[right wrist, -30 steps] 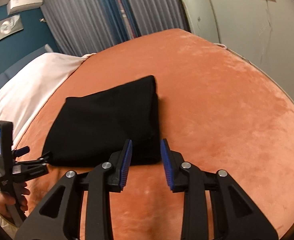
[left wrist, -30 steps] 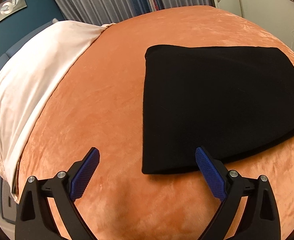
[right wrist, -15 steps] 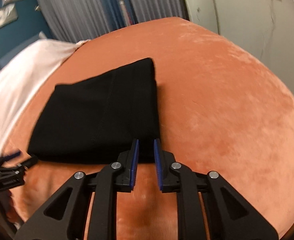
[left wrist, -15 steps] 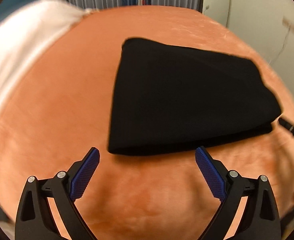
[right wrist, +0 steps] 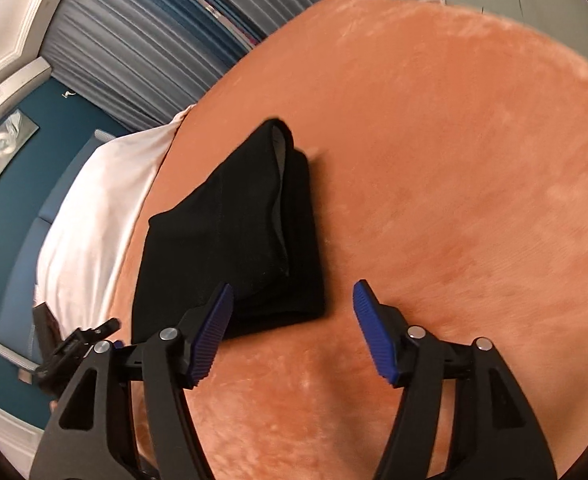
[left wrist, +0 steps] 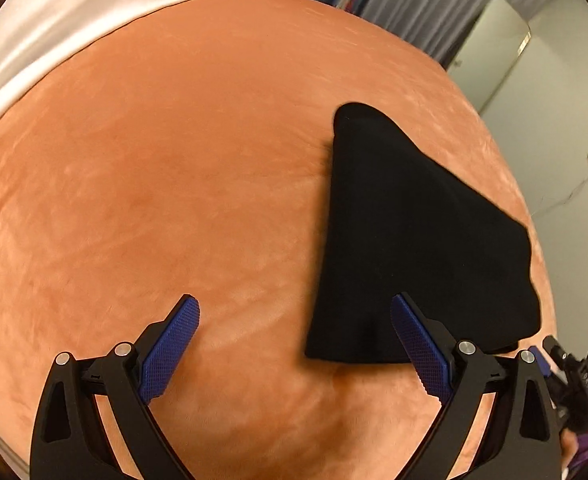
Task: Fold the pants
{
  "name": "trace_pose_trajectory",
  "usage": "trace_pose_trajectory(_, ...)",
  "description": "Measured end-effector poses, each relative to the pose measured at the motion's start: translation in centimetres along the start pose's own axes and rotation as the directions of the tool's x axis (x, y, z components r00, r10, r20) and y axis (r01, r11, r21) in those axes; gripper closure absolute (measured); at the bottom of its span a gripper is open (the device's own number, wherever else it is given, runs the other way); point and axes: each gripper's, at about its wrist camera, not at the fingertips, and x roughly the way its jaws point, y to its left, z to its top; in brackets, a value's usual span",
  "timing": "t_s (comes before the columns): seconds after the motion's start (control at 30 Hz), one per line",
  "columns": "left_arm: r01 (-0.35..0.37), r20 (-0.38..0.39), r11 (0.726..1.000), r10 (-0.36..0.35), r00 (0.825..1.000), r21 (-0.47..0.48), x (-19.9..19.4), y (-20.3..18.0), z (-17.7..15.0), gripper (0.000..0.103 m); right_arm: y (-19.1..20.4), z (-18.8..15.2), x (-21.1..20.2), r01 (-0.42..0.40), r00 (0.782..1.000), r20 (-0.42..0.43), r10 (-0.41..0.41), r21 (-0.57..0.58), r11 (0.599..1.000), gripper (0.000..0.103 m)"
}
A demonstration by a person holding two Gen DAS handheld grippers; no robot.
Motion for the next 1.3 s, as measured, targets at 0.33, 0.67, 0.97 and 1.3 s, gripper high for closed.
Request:
trace_pose_trajectory(0.33, -0.194, 0.041, 0.961, 0.190, 0.981, 0.195, 2.4, -4.7, -1.5, 0.008, 1.3, -1.1, 1.6, 0.043, 0.999, -0.026, -0.044, -0.036, 0.998, 0.031)
trace_pose_trajectory(0.67, -0.258, 0.090, 0.921, 0.242, 0.966, 0.293, 2.3, -7.2, -2.2, 0.008, 2.2, -1.5, 2.9, 0.040, 0.999, -0.032, -0.041, -0.034, 0.999, 0.030)
trace_pose_trajectory(0.97, -0.369, 0.221, 0.864, 0.308, 0.926, 0.343, -1.0, -9.8, -5.0, 0.008, 6.0, -2.7, -2.2, 0.203, 0.970, 0.169, -0.174, -0.174, 0.964, 0.030)
trace_pose_trajectory(1.3, -0.351, 0.246, 0.869, 0.276, 0.929, 0.348, -4.1, -11.3, -7.5, 0.008, 9.3, -5.2, -5.4, 0.257, 0.952, 0.241, -0.186, -0.310, 0.915, 0.023)
